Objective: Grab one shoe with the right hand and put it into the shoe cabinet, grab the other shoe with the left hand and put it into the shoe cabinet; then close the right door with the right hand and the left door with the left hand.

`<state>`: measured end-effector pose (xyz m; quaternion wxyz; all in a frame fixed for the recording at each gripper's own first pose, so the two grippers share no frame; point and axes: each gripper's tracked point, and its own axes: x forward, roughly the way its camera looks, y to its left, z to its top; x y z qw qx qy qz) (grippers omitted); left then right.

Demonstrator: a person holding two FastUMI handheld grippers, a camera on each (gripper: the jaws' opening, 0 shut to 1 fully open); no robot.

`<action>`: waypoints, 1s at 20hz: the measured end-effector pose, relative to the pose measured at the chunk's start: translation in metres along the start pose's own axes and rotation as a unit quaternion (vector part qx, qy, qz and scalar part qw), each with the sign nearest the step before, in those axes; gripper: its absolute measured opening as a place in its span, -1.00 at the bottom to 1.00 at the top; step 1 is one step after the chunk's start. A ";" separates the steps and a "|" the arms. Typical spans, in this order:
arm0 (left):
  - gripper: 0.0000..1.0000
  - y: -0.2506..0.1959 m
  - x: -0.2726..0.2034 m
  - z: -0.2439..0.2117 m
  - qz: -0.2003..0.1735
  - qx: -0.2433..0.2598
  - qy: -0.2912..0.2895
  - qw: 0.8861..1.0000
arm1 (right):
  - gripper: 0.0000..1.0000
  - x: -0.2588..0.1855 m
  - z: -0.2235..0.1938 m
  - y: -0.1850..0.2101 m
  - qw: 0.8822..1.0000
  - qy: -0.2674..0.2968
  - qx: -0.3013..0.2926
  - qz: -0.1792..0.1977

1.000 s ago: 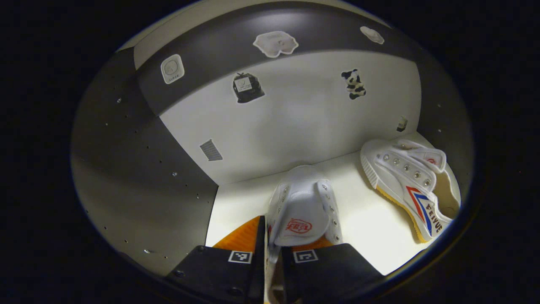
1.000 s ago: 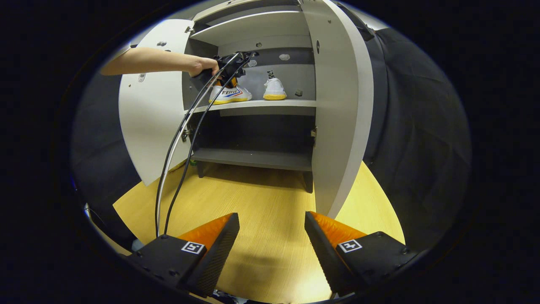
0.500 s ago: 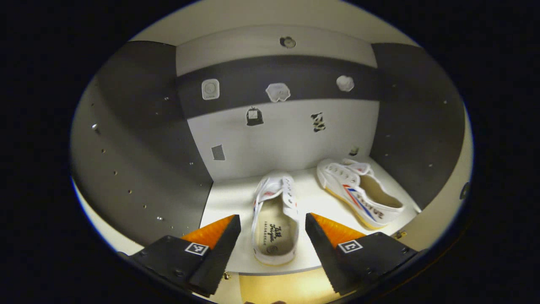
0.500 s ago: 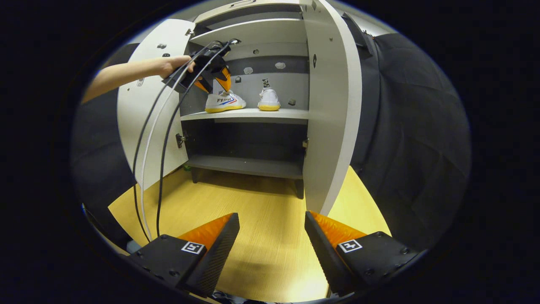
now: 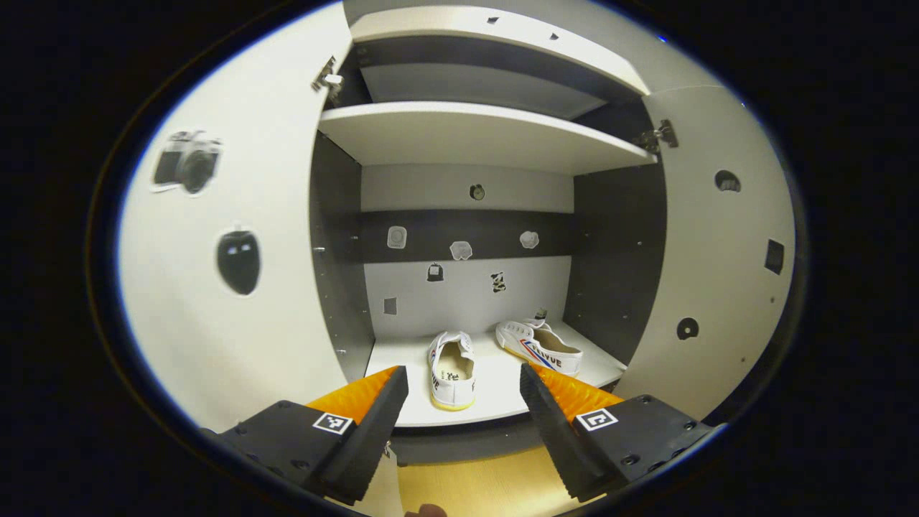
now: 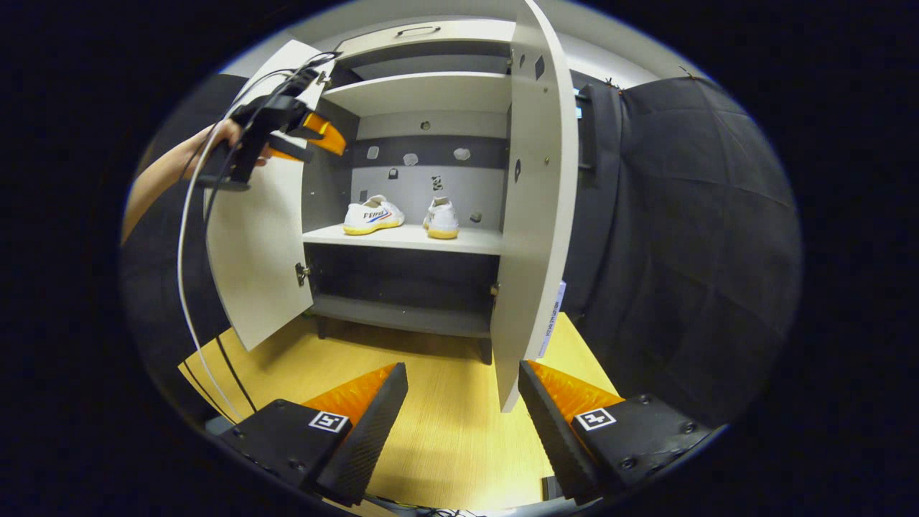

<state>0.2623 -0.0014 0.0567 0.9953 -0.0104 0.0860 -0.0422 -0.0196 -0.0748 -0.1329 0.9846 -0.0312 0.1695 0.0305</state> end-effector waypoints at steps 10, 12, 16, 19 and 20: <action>0.94 -0.032 -0.105 -0.073 -0.046 0.025 -0.030 0.998 | 0.96 -0.032 0.089 -0.060 0.992 -0.064 0.017 -0.109; 0.94 -0.037 -0.116 -0.086 -0.044 0.026 -0.037 0.998 | 0.96 -0.031 0.112 -0.076 0.988 -0.087 0.025 -0.122; 0.94 -0.057 -0.134 -0.115 -0.057 0.012 -0.017 0.998 | 0.96 -0.012 0.147 -0.111 0.984 -0.116 0.028 -0.129; 0.94 -0.070 -0.143 -0.116 -0.054 -0.035 -0.017 0.998 | 0.96 0.006 0.163 -0.137 0.983 -0.123 0.043 -0.126; 0.94 -0.073 -0.143 -0.113 -0.052 -0.043 -0.021 0.998 | 0.95 0.011 0.167 -0.146 0.983 -0.125 0.050 -0.125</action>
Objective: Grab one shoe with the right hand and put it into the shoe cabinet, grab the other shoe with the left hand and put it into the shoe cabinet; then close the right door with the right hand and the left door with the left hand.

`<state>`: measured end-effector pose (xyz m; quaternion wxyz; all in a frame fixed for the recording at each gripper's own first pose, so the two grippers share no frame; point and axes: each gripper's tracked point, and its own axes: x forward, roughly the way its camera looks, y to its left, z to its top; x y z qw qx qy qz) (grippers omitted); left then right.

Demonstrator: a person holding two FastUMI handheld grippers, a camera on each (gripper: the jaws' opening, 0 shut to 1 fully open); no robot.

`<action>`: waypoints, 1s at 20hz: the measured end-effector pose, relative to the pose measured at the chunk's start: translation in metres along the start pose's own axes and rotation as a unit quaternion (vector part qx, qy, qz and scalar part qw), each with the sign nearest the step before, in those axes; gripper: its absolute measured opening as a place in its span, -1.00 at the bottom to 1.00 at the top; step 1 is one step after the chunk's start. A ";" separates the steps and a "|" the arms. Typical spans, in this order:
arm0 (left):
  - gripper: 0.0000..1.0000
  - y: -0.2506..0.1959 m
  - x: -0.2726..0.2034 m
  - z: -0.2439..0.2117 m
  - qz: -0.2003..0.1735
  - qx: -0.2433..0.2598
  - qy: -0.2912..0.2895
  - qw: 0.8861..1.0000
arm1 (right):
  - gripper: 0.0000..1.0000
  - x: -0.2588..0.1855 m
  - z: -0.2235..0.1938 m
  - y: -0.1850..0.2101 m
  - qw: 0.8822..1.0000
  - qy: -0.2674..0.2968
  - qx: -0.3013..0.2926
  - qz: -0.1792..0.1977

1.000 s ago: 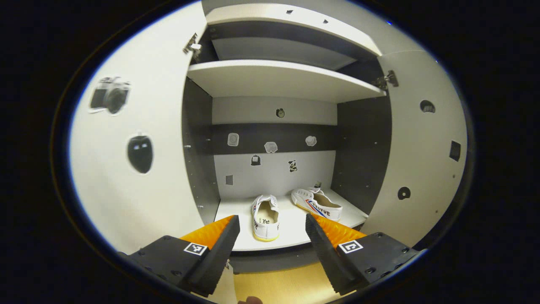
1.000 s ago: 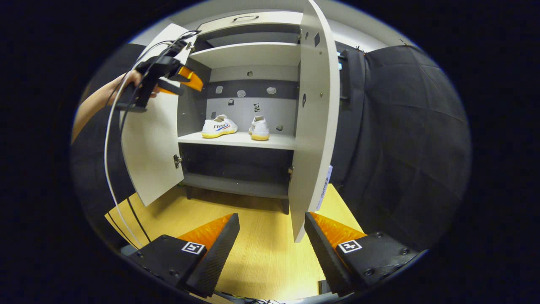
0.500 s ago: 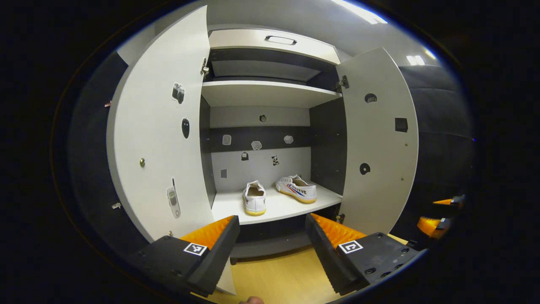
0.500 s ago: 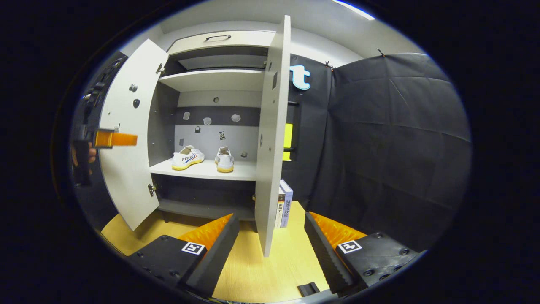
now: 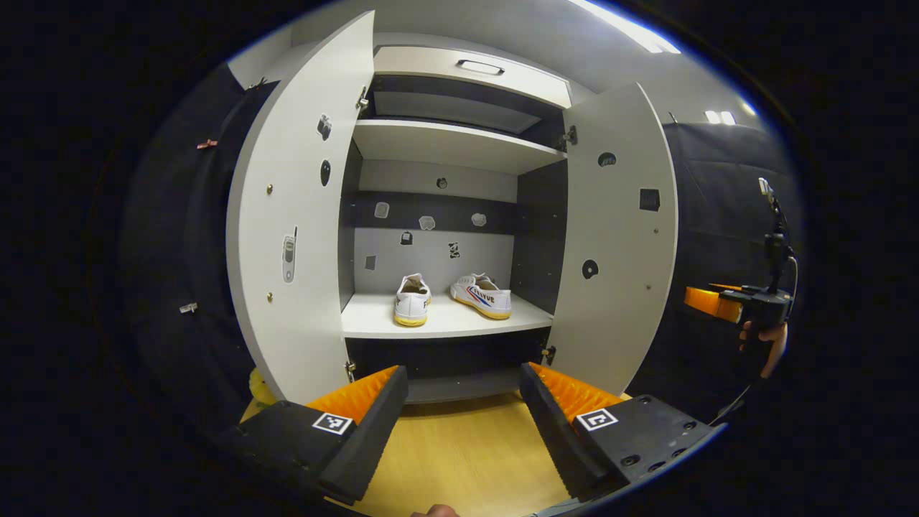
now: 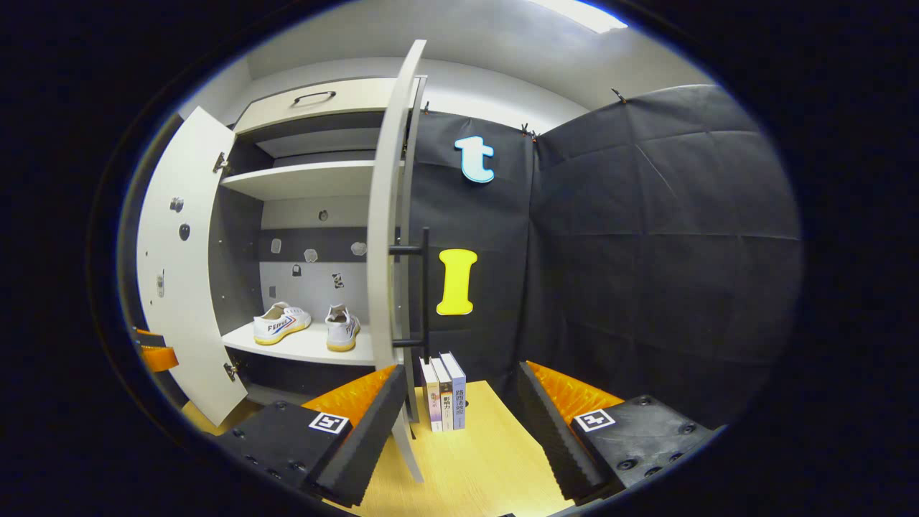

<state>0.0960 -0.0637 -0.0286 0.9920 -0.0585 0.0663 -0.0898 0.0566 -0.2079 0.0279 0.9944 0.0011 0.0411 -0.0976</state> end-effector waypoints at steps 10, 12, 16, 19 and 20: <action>0.95 -0.020 0.004 -0.020 0.073 0.009 0.012 0.997 | 0.96 0.094 0.016 -0.030 0.997 0.016 0.040 0.056; 0.96 -0.022 0.000 -0.027 0.094 0.005 0.020 0.995 | 0.96 0.109 0.012 -0.021 0.996 0.017 0.036 0.079; 0.96 -0.015 -0.014 -0.033 0.145 0.018 0.028 0.989 | 0.96 0.121 0.006 -0.006 0.992 0.026 0.037 0.117; 0.96 -0.016 -0.022 -0.031 0.143 0.006 0.018 0.990 | 0.96 0.123 0.013 -0.005 0.992 0.019 0.043 0.117; 0.96 -0.014 -0.023 -0.030 0.142 0.008 0.015 0.990 | 0.96 0.122 0.012 -0.004 0.992 0.019 0.041 0.115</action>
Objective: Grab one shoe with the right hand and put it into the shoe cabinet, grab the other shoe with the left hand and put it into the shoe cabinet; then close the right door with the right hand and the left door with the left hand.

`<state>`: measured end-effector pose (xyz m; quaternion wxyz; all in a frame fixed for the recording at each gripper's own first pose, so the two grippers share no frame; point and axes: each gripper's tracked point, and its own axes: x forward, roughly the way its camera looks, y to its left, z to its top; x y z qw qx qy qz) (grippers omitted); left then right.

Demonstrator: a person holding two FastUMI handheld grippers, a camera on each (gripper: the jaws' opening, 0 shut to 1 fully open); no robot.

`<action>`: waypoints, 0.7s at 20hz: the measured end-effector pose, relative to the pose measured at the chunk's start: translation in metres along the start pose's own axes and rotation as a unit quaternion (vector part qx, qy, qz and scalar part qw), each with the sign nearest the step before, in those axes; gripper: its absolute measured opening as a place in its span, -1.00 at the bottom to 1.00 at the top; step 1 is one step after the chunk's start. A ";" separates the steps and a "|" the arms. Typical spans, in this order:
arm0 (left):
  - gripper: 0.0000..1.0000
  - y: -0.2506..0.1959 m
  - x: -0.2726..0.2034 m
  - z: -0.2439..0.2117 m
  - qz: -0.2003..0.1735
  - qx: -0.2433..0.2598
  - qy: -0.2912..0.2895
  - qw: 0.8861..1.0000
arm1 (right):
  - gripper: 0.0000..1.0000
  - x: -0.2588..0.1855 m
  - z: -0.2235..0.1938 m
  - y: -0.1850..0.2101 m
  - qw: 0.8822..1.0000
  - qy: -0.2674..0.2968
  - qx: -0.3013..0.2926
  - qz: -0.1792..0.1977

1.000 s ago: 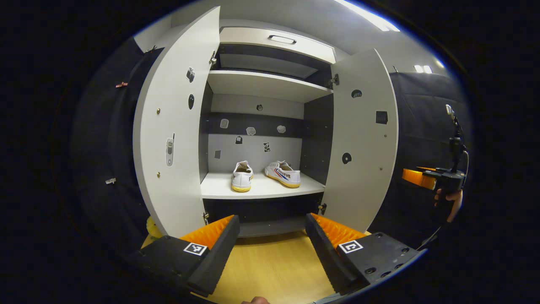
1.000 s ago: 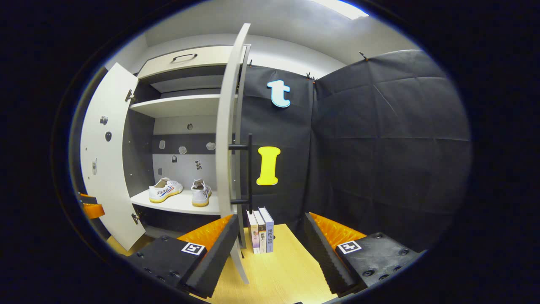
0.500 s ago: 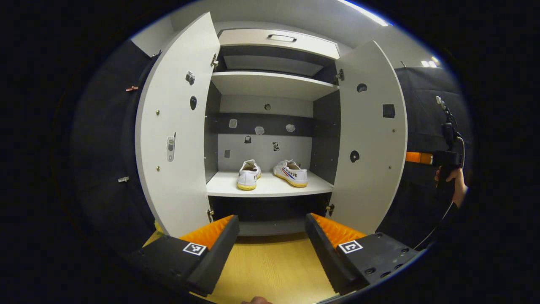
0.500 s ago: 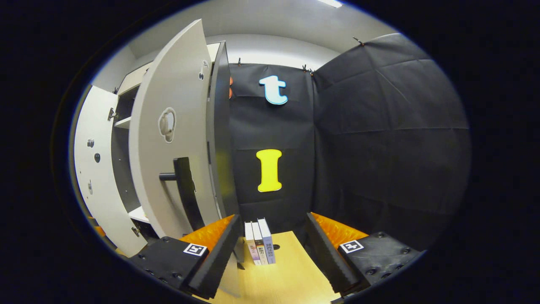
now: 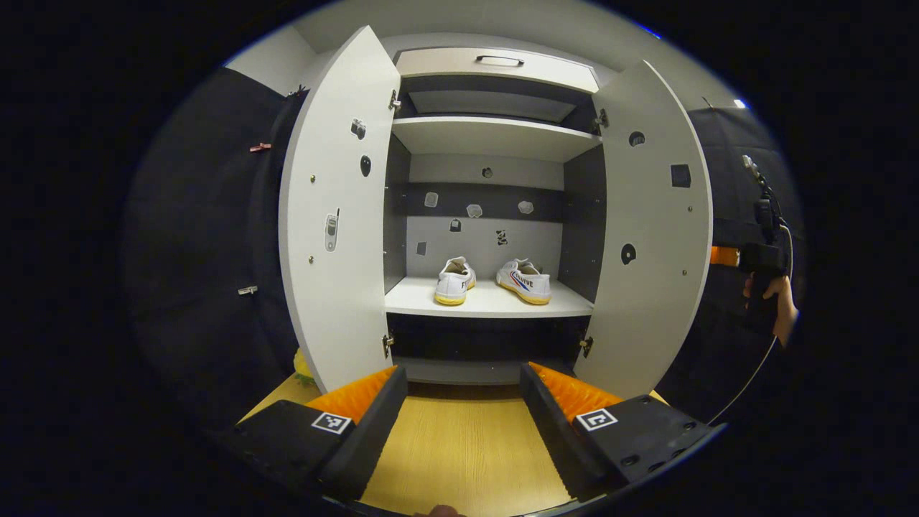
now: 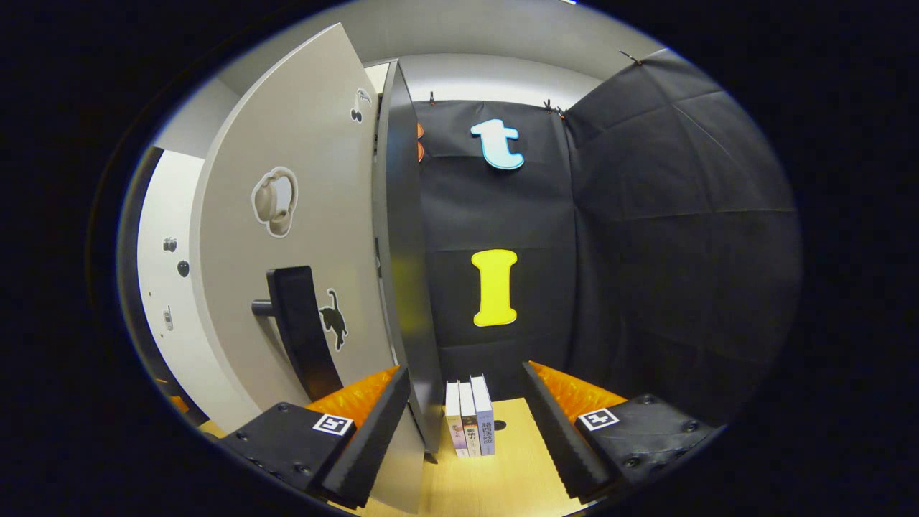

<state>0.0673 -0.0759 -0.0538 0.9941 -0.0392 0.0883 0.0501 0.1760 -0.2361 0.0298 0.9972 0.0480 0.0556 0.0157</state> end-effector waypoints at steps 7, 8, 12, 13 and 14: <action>0.95 0.029 0.003 -0.004 0.000 0.022 0.001 1.000 | 0.95 -0.016 -0.007 0.034 1.000 0.006 -0.014 -0.015; 0.96 0.034 0.002 -0.004 -0.003 0.022 0.002 1.000 | 0.96 -0.016 -0.008 0.042 1.000 0.006 -0.015 -0.016; 0.96 0.069 -0.002 -0.011 0.006 0.026 0.013 1.000 | 0.95 -0.014 -0.015 0.085 1.000 0.010 -0.010 -0.004; 0.96 0.077 -0.005 -0.013 0.010 0.023 0.014 1.000 | 0.95 -0.012 -0.017 0.098 1.000 0.012 -0.010 0.001; 0.96 0.086 -0.009 -0.013 0.014 0.020 0.016 1.000 | 0.96 -0.009 -0.018 0.111 1.000 0.011 -0.013 0.005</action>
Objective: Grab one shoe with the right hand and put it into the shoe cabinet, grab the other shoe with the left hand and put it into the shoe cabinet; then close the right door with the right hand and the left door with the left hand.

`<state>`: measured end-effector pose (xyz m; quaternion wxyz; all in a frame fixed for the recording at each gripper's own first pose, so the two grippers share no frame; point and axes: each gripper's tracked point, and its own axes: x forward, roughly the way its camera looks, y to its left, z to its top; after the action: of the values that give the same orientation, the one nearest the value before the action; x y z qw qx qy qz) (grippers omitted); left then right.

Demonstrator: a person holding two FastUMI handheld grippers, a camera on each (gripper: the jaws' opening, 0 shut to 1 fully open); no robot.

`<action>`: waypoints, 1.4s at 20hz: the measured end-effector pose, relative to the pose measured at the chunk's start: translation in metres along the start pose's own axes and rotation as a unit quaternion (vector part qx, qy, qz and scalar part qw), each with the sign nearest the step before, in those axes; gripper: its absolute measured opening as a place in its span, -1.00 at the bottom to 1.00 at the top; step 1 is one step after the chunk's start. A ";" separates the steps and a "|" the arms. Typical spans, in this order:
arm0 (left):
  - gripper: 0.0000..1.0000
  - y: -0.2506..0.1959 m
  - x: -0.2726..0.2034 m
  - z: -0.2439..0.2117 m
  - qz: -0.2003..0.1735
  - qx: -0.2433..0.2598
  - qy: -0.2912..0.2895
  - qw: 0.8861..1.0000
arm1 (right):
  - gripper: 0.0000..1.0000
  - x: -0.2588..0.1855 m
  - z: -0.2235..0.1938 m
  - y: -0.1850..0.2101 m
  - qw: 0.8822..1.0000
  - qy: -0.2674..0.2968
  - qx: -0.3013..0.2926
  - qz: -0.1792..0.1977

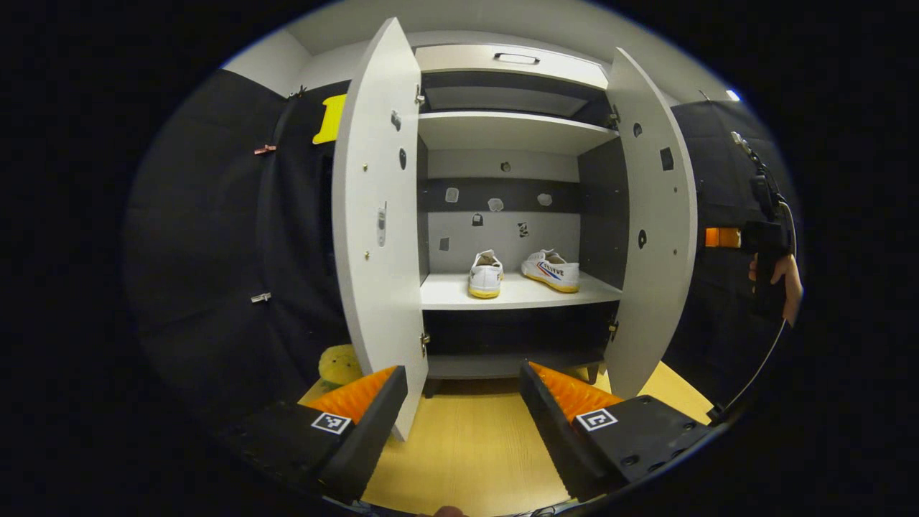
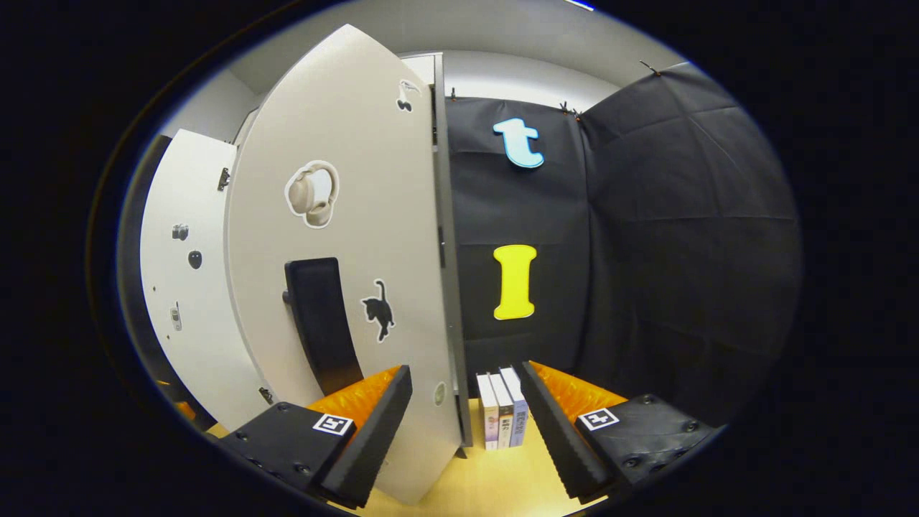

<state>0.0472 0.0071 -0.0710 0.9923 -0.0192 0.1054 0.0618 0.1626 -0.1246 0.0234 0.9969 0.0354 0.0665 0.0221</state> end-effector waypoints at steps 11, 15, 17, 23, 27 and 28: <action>0.96 0.104 -0.025 -0.009 0.070 -0.034 -0.001 0.997 | 0.96 0.007 -0.022 0.109 0.999 0.013 -0.010 0.032; 0.95 0.147 -0.019 -0.003 0.097 -0.027 -0.007 0.995 | 0.96 -0.014 -0.054 0.111 0.999 0.031 -0.003 0.024; 0.95 0.164 -0.011 0.006 0.095 -0.037 -0.017 0.995 | 0.97 -0.025 -0.072 0.108 0.999 0.047 -0.004 0.018; 0.92 0.198 0.013 0.039 0.068 -0.038 -0.036 0.996 | 0.97 -0.065 -0.105 0.106 0.997 0.066 0.030 -0.015; 0.89 0.217 0.043 0.077 0.054 -0.047 -0.057 0.996 | 0.97 -0.086 -0.130 0.121 0.996 0.090 0.014 -0.010; 0.89 0.219 0.050 0.086 0.047 -0.049 -0.060 0.996 | 0.97 -0.090 -0.134 0.127 0.995 0.097 0.015 -0.003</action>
<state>0.0862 0.2351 -0.0028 0.9907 -0.0587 0.0429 0.1148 0.0501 0.0064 -0.0880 0.9853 0.0477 0.1629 0.0210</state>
